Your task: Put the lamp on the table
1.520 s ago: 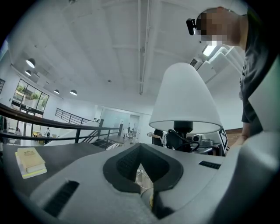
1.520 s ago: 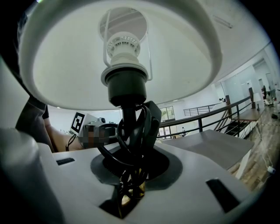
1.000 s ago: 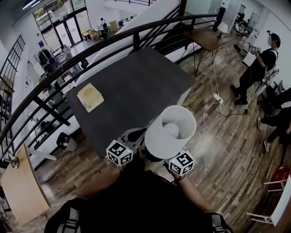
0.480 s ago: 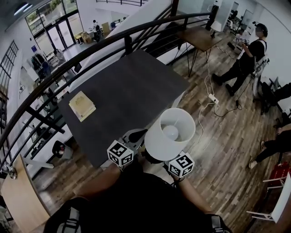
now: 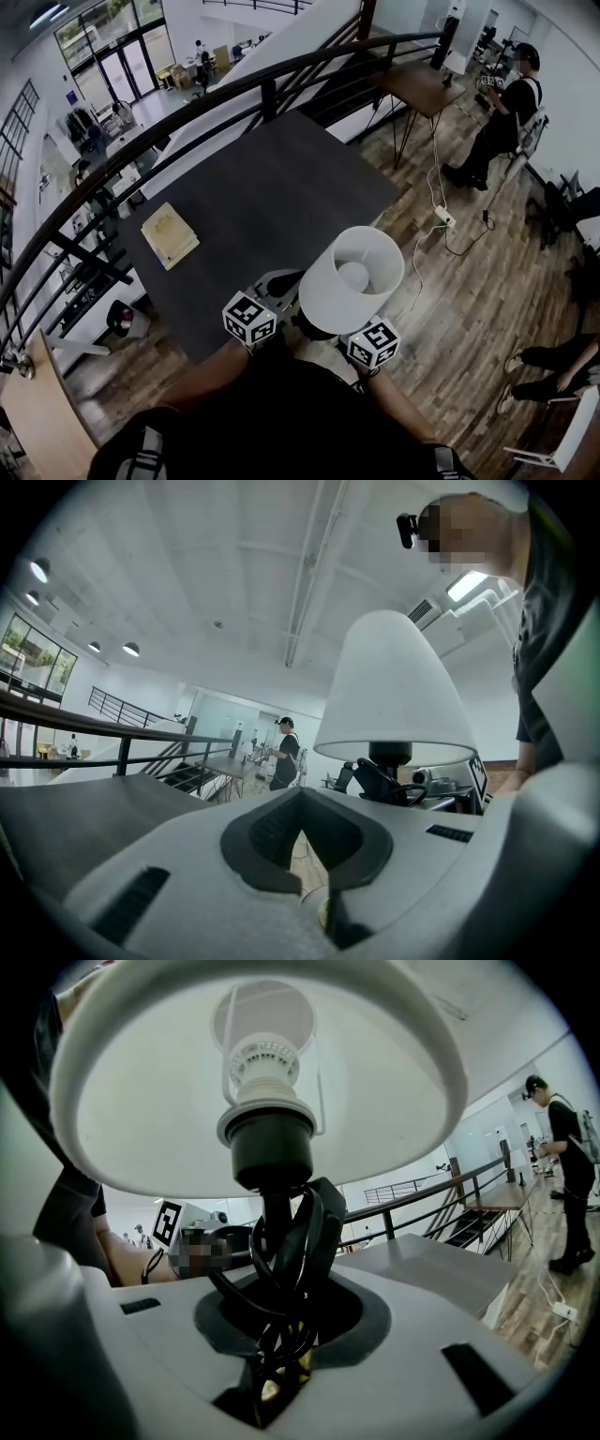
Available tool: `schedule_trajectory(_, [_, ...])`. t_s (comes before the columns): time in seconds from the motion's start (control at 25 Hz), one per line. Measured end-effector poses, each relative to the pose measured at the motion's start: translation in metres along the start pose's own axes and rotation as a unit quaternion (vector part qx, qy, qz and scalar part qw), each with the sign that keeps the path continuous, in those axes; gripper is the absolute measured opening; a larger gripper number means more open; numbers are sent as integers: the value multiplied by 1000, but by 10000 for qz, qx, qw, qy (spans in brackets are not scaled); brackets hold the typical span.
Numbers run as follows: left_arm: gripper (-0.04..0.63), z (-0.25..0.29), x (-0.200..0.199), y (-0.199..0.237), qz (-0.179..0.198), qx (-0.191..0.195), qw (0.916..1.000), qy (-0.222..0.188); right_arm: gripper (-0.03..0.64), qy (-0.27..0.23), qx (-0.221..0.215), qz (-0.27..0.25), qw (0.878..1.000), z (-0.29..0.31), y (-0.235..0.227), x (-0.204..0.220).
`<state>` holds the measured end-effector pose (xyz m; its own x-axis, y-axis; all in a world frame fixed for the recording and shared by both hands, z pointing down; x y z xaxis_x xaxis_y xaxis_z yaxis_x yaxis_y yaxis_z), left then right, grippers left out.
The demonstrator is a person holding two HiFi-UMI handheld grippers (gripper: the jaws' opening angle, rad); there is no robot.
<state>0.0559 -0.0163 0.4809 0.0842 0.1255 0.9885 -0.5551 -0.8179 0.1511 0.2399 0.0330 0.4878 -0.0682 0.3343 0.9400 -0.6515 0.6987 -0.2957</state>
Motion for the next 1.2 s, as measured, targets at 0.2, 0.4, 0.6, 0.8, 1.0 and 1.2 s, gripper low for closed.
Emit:
schedule_trajectory(0.2, [9, 4, -15, 52, 65, -37, 10000, 7, 97, -45, -49, -17, 10000, 49, -15, -20])
schedule_trajectory(0.4, [9, -4, -30, 104, 131, -112, 9998, -48, 97, -72, -117, -42, 9999, 102, -24, -39])
schedule_trajectory(0.6, [9, -24, -38, 147, 167, -330, 9991, -196, 97, -33, -204, -301, 9993, 149, -20, -50])
schedule_trajectory(0.8, [9, -48, -36, 168, 90, -588, 9977, -318, 97, 134, -476, -290, 9984, 181, -10, -52])
schedule_trajectory(1.0, [9, -68, -27, 188, -75, -931, 9948, -398, 97, 366, -744, -361, 9959, 210, -3, -49])
schedule_trajectory(1.2, [9, -83, -25, 196, -125, -1252, 9912, -414, 97, 503, -1080, -338, 9923, 232, -1, -48])
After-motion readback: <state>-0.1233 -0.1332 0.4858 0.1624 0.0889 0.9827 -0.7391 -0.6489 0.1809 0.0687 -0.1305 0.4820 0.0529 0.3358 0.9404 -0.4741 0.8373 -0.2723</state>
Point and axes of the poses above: the fingertips, and each gripper's own axes: z forward along the fingers, y to its left, x out of its underside, the point moved 9 cm from there along -z, backward along the fingers, and after that the axes turned 4 degrees about z, right-handed, at the moved point
